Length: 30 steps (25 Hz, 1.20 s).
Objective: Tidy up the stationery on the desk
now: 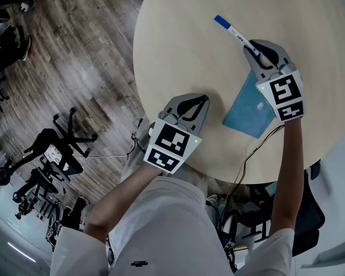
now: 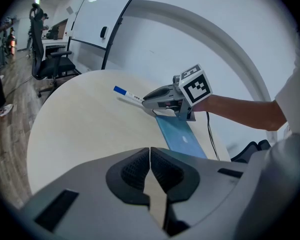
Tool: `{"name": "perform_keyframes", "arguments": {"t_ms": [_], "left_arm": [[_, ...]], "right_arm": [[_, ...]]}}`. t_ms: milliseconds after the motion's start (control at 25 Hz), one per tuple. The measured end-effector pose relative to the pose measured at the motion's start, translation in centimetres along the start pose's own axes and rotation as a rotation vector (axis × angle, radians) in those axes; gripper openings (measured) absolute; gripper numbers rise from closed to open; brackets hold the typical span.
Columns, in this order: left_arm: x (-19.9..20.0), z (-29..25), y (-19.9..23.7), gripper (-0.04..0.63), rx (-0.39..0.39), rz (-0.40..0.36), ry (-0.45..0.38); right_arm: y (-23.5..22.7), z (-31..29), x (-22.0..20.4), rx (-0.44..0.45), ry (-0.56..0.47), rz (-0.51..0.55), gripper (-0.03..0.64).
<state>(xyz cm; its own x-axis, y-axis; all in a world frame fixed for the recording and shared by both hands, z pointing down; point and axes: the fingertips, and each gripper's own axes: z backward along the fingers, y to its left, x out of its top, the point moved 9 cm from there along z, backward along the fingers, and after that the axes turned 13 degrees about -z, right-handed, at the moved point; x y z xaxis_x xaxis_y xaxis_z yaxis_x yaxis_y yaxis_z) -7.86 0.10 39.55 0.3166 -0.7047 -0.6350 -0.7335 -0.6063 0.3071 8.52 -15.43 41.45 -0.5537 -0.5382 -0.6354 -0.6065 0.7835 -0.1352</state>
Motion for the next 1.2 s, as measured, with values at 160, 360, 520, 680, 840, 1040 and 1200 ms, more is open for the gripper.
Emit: {"name": "perform_keyframes", "arguments": {"t_ms": [160,360,520,680,840,1040,1200], "left_arm": [[-0.2,0.4,-0.4,0.025,0.000,0.002,-0.012],[-0.4,1.2,-1.1,0.025,0.006,-0.015,-0.058],[-0.9,1.7,-1.1,0.025,0.017,-0.013,-0.077],[-1.4,2.4,-1.2,0.025,0.026,-0.010,-0.091],[-1.7,3.2,-1.6,0.025,0.039,-0.020,-0.120],[-2.3,4.3,-2.3,0.025,0.039,-0.032,-0.119],[-3.2,4.6,-2.5,0.025,0.035,-0.026,-0.093]], "right_arm": [[0.5,1.0,-0.1,-0.032,-0.037,-0.058,0.087],[1.7,2.9,-0.8,-0.066,-0.095,-0.139,0.088],[3.0,4.1,-1.7,-0.111,-0.136,-0.199,0.089],[4.6,5.4,-2.3,-0.199,-0.159,-0.250,0.088],[6.3,6.7,-3.6,-0.252,-0.187,-0.334,0.089],[8.4,8.1,-5.1,-0.308,-0.223,-0.467,0.089],[10.1,8.5,-6.3,-0.365,-0.258,-0.648,0.088]]}}
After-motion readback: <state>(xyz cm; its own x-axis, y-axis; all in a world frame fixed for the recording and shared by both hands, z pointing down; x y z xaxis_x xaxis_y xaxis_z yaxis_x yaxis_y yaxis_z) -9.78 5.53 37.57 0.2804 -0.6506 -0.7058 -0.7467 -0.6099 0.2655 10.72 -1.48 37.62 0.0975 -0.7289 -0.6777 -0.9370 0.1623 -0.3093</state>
